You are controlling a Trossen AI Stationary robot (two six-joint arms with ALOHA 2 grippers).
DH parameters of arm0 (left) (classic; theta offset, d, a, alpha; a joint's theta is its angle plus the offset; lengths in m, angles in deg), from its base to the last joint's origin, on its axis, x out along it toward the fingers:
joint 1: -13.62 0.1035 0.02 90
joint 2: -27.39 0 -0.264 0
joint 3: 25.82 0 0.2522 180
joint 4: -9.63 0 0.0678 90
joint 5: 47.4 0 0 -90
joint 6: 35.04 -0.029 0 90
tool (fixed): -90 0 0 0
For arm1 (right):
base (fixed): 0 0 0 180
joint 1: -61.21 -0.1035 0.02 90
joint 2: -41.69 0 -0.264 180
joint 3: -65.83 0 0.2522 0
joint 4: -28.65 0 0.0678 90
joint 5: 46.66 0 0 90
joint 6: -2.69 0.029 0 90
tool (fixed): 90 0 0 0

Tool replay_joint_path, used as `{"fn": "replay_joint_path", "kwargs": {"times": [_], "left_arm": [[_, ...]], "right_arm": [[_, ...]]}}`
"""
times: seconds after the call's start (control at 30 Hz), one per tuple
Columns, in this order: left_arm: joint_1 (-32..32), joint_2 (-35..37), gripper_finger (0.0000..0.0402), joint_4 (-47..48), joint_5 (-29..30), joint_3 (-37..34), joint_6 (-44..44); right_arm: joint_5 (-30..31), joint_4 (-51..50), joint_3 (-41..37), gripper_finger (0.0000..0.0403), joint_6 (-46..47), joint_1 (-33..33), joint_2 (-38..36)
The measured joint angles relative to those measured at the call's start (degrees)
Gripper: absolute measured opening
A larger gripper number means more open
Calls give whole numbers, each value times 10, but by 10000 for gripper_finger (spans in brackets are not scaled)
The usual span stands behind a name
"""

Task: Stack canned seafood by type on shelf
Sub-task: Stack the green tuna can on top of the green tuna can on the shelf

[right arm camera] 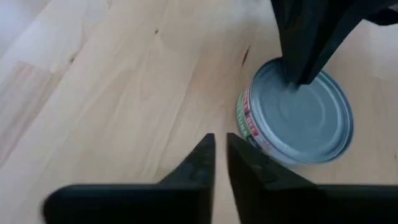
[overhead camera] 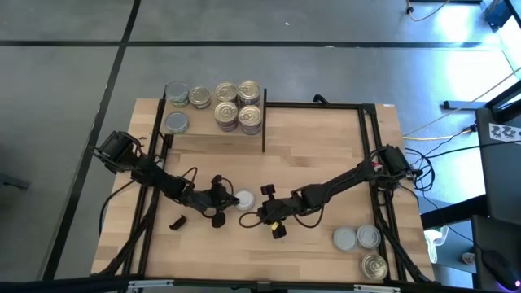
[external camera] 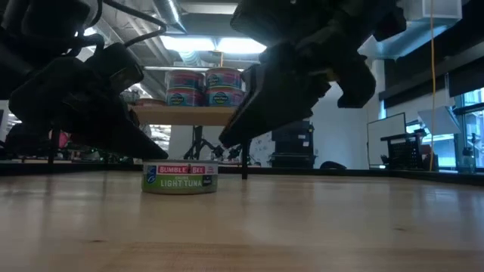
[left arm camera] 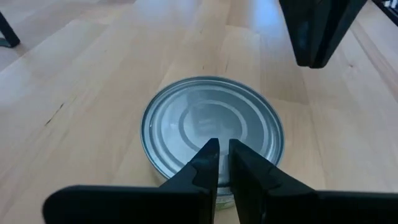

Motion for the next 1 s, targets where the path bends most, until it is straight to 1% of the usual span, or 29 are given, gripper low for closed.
{"fn": "replay_joint_path", "kwargs": {"times": [0.1,0.2,0.27,0.33,0.4,0.5,0.57,0.67,0.8,1.0], "left_arm": [[2,0,29,-2,0,-1,4],[3,0,24,-7,0,-1,7],[4,-1,20,-10,0,-2,10],[7,-1,16,-7,0,-1,24],[11,-1,12,-7,0,-1,35],[17,-1,5,-6,1,-1,45],[20,-1,2,-4,1,-2,52],[21,-1,3,-4,4,-3,54],[21,-1,4,-23,7,-18,62],[21,-2,4,-94,13,-58,67]], "right_arm": [[10,18,1,93,-23,0,10],[20,34,0,161,-55,-1,19],[35,35,0,207,-79,-1,20],[50,57,1,249,-107,-1,26],[62,58,0,285,-137,0,29],[65,82,1,324,-170,5,43],[72,97,0,340,-183,10,55],[98,100,0,350,-205,17,66],[113,114,0,346,-230,24,71],[115,119,1,331,-264,33,81]]}}
